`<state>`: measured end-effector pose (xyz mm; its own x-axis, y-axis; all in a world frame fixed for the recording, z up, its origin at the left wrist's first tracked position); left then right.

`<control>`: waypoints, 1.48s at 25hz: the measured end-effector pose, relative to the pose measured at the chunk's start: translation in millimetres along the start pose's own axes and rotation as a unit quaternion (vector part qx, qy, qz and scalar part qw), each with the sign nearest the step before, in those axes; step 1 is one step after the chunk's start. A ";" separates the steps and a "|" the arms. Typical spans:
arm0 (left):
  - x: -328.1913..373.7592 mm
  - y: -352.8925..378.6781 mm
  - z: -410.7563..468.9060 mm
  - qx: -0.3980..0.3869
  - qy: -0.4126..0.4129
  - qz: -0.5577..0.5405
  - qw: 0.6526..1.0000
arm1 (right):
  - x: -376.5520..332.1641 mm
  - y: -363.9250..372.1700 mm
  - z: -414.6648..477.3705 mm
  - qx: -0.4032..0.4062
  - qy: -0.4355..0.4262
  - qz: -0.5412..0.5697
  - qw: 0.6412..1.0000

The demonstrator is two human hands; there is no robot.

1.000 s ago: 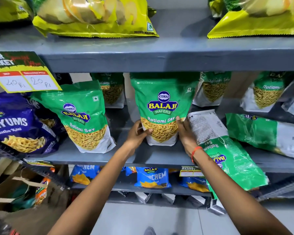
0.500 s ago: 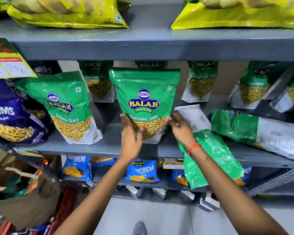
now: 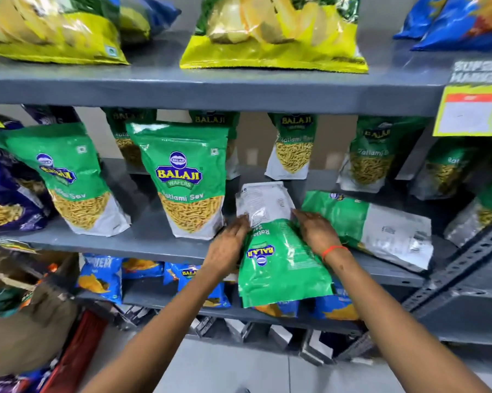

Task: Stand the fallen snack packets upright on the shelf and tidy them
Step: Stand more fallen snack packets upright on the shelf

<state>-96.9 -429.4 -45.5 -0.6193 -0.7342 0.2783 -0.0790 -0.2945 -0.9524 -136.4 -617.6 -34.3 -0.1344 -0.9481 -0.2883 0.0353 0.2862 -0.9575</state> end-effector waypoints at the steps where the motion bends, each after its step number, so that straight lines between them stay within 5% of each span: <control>1: -1.4 0.8 5.7 0.002 0.001 0.003 1.000 | 0.5 -2.6 0.0 0.005 -0.008 0.010 1.000; 7: -6.2 -7.9 19.9 0.015 -0.034 -0.094 0.995 | 22.7 -4.9 -12.7 0.026 -0.003 -0.003 1.000; 12: 0.9 -40.1 36.4 0.085 -0.089 -0.227 0.966 | 43.8 -8.7 -17.4 -0.023 0.081 0.123 0.989; 16: -0.2 -55.1 60.7 0.060 -0.130 -0.358 0.923 | 32.3 -26.7 -8.0 0.030 0.107 0.236 0.965; 19: 9.4 -52.2 74.5 0.027 -0.131 -0.495 0.859 | 30.5 -51.4 -4.5 0.074 0.113 0.292 0.947; 25: 28.2 -53.9 100.4 -0.025 -0.138 -0.555 0.820 | 45.6 -46.9 -9.8 0.091 0.079 0.359 0.925; 28: 28.2 -53.5 106.7 0.012 -0.155 -0.549 0.821 | 68.1 -47.4 -4.2 0.160 0.108 0.394 0.899; 31: 14.4 -46.7 104.9 0.076 -0.172 -0.582 0.792 | 74.6 -43.3 5.1 0.135 0.129 0.425 0.886; 35: 28.7 -3.3 87.4 -0.113 -0.113 -0.549 0.821 | 49.5 -35.0 8.7 0.034 0.108 0.438 0.892; 37: 28.3 3.4 87.0 -0.126 -0.119 -0.506 0.845 | 41.6 -35.4 7.8 0.023 0.096 0.408 0.908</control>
<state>-46.7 -504.4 -30.1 0.0377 -0.2948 0.9548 -0.6557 -0.7283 -0.1989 -135.5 -668.2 -12.5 -0.2148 -0.3806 -0.8994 0.2421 0.8715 -0.4266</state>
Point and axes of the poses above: each hand's wrist, its own z-axis towards the middle knuckle, its own y-axis out of the palm, x = y × z, the point moved 8 cm from there along z, towards the middle knuckle, and after that the axes turned 4 degrees about -y, right-handed, at the moved point
